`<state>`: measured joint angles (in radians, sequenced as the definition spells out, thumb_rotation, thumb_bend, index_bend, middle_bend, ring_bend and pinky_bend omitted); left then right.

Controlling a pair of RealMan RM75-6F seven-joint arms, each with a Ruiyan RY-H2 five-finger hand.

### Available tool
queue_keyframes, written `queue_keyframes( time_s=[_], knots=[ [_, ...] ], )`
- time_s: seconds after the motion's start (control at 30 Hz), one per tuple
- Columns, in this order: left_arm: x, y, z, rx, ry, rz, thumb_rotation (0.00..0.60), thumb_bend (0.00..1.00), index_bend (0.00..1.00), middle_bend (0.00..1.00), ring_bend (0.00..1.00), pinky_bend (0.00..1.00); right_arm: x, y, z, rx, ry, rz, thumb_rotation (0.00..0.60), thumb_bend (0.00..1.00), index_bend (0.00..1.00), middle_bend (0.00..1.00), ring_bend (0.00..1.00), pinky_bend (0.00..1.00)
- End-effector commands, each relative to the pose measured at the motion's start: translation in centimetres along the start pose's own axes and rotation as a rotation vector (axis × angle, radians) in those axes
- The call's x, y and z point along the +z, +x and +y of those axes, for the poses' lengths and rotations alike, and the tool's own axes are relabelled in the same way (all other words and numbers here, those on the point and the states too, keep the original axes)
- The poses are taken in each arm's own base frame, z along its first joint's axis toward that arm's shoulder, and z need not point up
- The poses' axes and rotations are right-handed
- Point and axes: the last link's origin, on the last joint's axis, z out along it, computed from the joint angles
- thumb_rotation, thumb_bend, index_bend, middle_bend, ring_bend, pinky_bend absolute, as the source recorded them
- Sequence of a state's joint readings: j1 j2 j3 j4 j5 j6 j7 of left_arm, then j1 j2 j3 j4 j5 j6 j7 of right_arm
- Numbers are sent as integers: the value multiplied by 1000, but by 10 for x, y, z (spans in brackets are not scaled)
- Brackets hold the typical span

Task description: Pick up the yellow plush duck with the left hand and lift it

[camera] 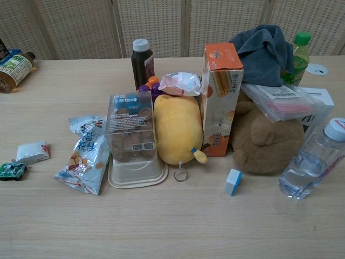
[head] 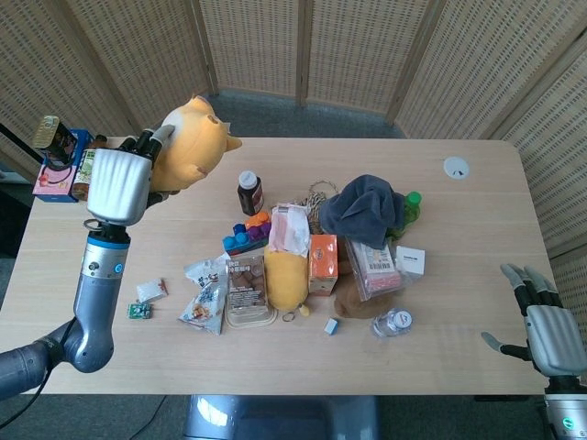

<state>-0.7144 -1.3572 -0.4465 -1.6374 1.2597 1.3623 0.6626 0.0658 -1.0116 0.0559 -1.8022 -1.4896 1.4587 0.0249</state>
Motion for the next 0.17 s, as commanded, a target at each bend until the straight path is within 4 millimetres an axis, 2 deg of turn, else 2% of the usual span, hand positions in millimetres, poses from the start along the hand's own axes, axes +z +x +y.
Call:
queue_keyframes(
  time_s=[0.03,0.17],
  knots=[
    [2,3,2,0,-5,5,600,2,923,878,796,974,0,0,0,2,0,1,600,0,0,0,0,0],
    [2,4,6,0,-11,4,600,2,924,878,796,974,0,1,0,4,0,3,600,0,0,0,0,0]
  ],
)
